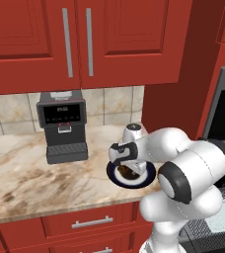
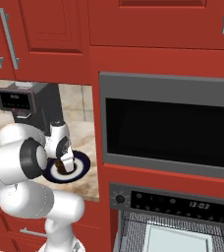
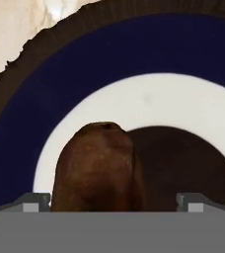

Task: Place the sweet potato on the bottom rack of the oven.

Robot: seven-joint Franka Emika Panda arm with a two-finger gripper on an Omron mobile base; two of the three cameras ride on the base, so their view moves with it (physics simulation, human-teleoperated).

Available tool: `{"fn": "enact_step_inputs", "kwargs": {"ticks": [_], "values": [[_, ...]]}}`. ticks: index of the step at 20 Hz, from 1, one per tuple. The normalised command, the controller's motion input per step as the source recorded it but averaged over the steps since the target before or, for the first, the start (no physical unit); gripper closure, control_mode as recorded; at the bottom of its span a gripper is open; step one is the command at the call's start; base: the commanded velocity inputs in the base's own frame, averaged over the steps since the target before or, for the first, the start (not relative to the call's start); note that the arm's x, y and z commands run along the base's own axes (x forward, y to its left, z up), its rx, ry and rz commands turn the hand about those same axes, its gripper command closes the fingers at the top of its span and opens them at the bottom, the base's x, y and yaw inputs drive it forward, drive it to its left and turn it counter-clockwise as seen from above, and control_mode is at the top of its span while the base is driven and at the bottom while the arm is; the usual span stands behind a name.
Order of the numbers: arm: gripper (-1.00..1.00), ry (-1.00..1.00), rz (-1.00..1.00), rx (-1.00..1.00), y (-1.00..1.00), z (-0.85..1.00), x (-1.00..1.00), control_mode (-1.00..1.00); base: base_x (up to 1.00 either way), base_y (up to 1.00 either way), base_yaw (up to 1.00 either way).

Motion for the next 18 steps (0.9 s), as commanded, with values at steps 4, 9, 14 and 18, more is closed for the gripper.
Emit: {"fn": "enact_step_inputs", "kwargs": {"ticks": [4,9,14,18], "values": [[1.0,0.01,0.0,0.0,0.0,-0.05,0.0,-1.0,0.0,0.0,0.0],[1.0,0.0,0.0,0.0,0.0,0.02,0.0,-1.0,0.0,0.0,0.0],[1.0,0.11,-0.01,0.02,-0.09,0.29,0.05,-1.0,0.0,0.0,0.0],[1.0,0.0,0.0,0.0,0.0,0.59,-0.19,-1.0,0.0,0.0,0.0]]}}
